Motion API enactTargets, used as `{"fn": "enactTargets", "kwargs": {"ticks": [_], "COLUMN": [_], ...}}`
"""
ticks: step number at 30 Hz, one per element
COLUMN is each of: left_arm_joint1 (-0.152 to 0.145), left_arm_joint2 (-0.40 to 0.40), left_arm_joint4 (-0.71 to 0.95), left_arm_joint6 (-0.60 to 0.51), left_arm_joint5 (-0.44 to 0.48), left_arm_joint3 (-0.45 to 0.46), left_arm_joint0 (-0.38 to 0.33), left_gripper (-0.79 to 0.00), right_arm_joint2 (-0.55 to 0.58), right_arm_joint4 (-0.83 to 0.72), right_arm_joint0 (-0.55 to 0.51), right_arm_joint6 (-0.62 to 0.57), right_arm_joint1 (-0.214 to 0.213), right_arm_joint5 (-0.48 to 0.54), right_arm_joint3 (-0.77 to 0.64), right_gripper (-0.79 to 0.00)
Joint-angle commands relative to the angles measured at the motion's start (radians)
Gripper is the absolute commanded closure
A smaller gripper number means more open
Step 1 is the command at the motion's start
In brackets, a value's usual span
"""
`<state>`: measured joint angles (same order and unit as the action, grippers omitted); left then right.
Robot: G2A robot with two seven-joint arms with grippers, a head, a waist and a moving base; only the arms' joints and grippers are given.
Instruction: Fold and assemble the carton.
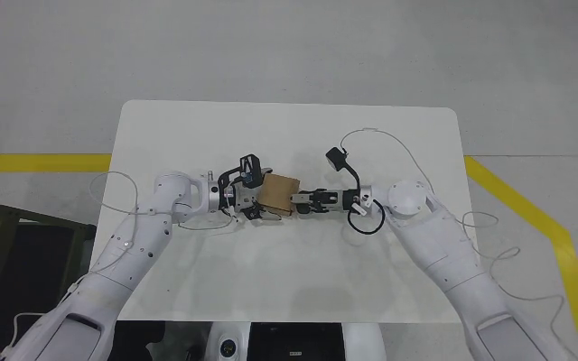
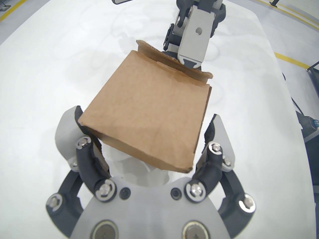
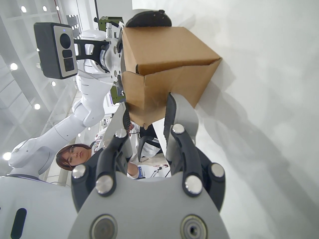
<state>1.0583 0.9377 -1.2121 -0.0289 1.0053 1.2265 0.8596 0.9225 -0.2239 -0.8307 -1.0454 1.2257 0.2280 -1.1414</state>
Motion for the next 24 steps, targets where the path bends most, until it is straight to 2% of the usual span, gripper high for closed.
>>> {"fn": "enactTargets", "kwargs": {"ticks": [1,24], "left_arm_joint1": [0.0,0.002], "left_arm_joint2": [0.001,0.009], "left_arm_joint4": [-0.002,-0.008], "left_arm_joint6": [-0.001,0.002], "left_arm_joint5": [-0.001,-0.001], "left_arm_joint3": [0.0,0.0], "left_arm_joint0": [0.0,0.004], "left_gripper": [-0.785,-0.785], "right_arm_joint2": [0.005,0.043], "right_arm_joint4": [0.012,0.075], "right_arm_joint0": [-0.003,-0.047], "right_arm_joint6": [-0.001,0.002], "right_arm_joint1": [-0.003,-0.024], "right_arm_joint5": [-0.014,-0.08], "right_arm_joint3": [-0.009,-0.101], "right_gripper": [-0.302,-0.277]}}
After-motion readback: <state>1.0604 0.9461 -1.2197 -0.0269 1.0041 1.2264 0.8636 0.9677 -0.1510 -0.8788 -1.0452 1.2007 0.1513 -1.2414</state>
